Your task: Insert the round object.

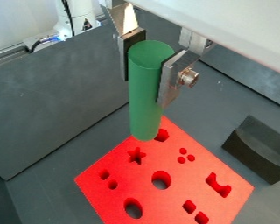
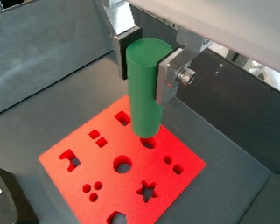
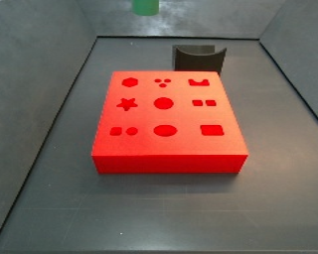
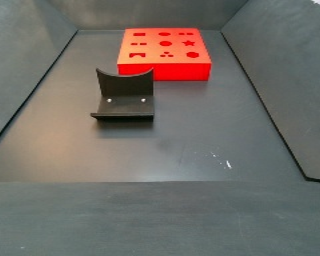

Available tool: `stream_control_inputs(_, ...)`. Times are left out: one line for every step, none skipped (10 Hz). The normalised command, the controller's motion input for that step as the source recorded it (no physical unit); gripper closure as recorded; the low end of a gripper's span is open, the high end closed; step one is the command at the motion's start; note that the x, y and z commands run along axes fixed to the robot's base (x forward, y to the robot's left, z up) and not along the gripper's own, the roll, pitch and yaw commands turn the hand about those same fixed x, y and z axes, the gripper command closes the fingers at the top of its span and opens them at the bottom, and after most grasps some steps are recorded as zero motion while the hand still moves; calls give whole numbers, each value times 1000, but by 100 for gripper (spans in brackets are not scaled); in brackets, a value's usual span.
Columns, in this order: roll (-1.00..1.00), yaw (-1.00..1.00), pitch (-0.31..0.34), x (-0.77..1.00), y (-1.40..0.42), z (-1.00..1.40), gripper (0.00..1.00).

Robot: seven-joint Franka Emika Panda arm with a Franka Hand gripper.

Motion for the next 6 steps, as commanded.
stream_control_inputs(0,0,123,469,80,-311,100)
stream_control_inputs(0,0,246,931,314,-417,100)
stream_control_inputs(43,0,260,957,320,-429,100)
stream_control_inputs(63,0,267,971,283,-446,100)
stream_control_inputs(30,0,150,911,89,-634,100)
stream_control_inputs(-77,-211,36,766,6,-874,100)
